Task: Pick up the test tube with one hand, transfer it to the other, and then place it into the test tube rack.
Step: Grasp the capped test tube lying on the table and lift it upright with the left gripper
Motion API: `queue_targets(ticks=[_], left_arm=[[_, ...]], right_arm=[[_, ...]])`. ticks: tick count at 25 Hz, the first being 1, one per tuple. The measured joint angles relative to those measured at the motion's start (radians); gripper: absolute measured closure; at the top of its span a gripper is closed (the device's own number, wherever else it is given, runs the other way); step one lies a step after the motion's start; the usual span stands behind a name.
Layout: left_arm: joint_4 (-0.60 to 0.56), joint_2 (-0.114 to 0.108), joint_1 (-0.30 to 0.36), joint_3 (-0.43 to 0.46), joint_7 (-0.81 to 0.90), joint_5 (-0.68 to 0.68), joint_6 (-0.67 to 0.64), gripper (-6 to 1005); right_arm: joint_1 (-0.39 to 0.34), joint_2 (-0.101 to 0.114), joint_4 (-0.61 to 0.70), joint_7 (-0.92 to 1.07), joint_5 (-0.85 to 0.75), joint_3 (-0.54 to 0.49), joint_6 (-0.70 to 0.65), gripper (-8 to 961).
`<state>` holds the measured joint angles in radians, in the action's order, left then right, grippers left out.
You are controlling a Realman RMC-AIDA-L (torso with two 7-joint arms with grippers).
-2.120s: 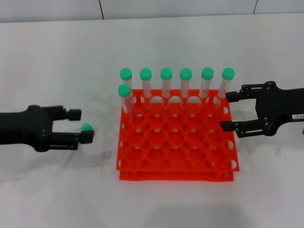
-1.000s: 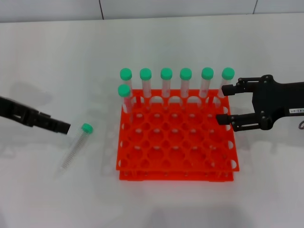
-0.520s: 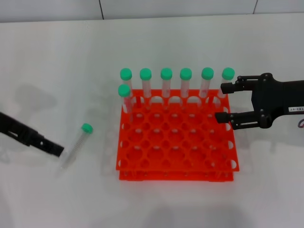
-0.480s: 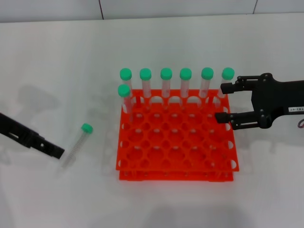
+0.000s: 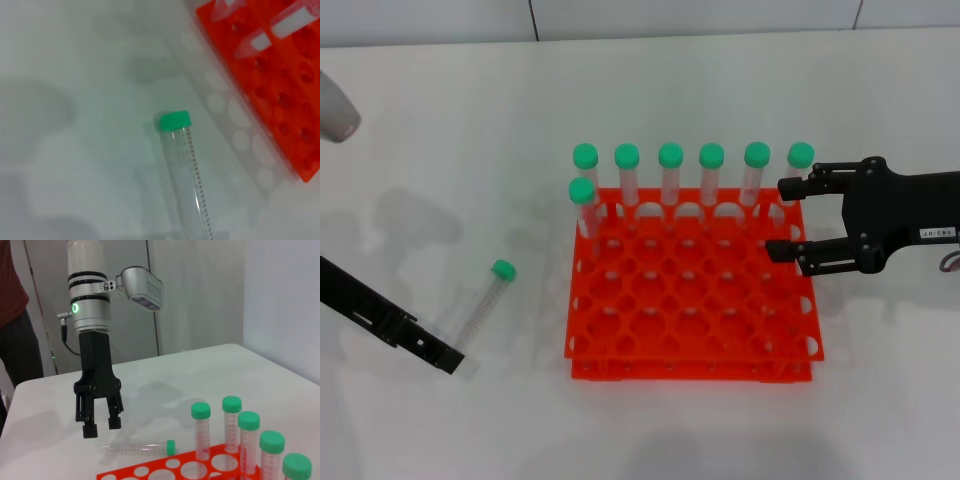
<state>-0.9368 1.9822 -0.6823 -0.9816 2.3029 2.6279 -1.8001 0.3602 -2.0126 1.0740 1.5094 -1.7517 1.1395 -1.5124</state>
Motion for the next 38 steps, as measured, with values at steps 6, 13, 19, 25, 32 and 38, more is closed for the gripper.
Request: queue_targets(ticks=[6, 13, 19, 25, 32, 38], left_arm=[[0.019, 0.000, 0.002, 0.002, -0.005, 0.012, 0.022, 170], [0.027, 0.005, 0.002, 0.000, -0.017, 0.017, 0.044, 194], [0.048, 0.015, -0.009, 0.000, -0.039, 0.023, 0.067, 218], [0.050, 0.016, -0.010, 0.000, -0.047, 0.027, 0.077, 242], [0.061, 0.018, -0.015, 0.000, -0.059, 0.027, 0.084, 269], [0.064, 0.020, -0.021, 0.000, -0.062, 0.031, 0.097, 293]], right_arm=[[0.000, 0.000, -0.011, -0.002, 0.000, 0.000, 0.001, 203], [0.001, 0.000, -0.013, -0.008, 0.001, 0.002, 0.002, 203], [0.002, 0.000, -0.013, -0.010, 0.001, 0.010, 0.009, 202], [0.004, 0.000, -0.013, -0.011, 0.001, 0.013, 0.012, 202], [0.004, 0.000, -0.012, -0.011, 0.001, 0.012, 0.017, 202], [0.003, 0.000, -0.012, -0.011, 0.001, 0.013, 0.022, 202]])
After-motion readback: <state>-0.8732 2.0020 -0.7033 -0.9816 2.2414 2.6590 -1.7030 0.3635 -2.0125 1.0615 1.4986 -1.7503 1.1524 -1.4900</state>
